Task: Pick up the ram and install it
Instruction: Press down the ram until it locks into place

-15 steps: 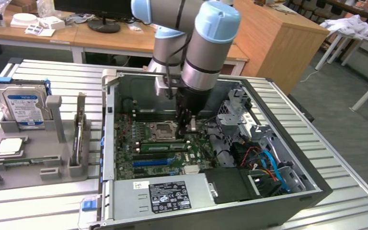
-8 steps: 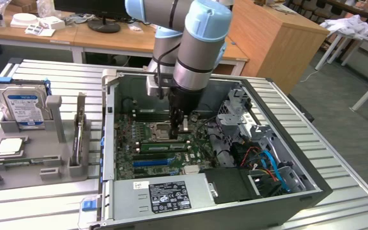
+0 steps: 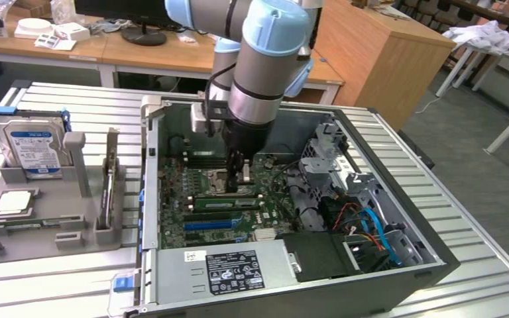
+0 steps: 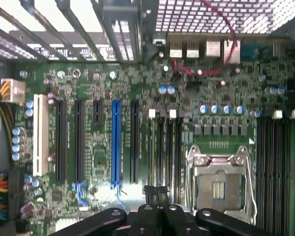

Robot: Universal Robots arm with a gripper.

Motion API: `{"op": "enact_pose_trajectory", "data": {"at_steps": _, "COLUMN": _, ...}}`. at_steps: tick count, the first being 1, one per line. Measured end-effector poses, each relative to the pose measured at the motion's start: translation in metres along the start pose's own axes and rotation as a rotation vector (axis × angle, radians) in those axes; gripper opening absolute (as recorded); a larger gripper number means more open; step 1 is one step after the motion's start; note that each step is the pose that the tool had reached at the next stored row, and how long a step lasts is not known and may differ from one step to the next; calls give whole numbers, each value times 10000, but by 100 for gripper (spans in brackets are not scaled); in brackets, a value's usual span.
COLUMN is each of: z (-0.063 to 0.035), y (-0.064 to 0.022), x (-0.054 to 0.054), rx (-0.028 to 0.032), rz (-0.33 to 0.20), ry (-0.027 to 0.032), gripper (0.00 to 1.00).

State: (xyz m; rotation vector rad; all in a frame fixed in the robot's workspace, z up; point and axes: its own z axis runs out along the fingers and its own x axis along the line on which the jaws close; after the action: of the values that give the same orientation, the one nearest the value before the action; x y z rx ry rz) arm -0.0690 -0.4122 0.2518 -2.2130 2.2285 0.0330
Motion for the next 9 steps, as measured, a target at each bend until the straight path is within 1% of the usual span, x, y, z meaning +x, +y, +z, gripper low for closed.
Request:
{"op": "enact_pose_trajectory", "data": {"at_steps": 2, "z": 1, "y": 34, "x": 0, "rx": 1, "rz": -1, "ry": -1, "gripper": 11}}
{"op": "enact_pose_trajectory", "data": {"at_steps": 6, "z": 1, "y": 75, "x": 1, "rx": 0, "rz": -1, "ry": 0, "gripper": 11}}
{"op": "enact_pose_trajectory", "data": {"at_steps": 9, "z": 2, "y": 128, "x": 1, "rx": 0, "rz": -1, "ry": -1, "gripper": 11}}
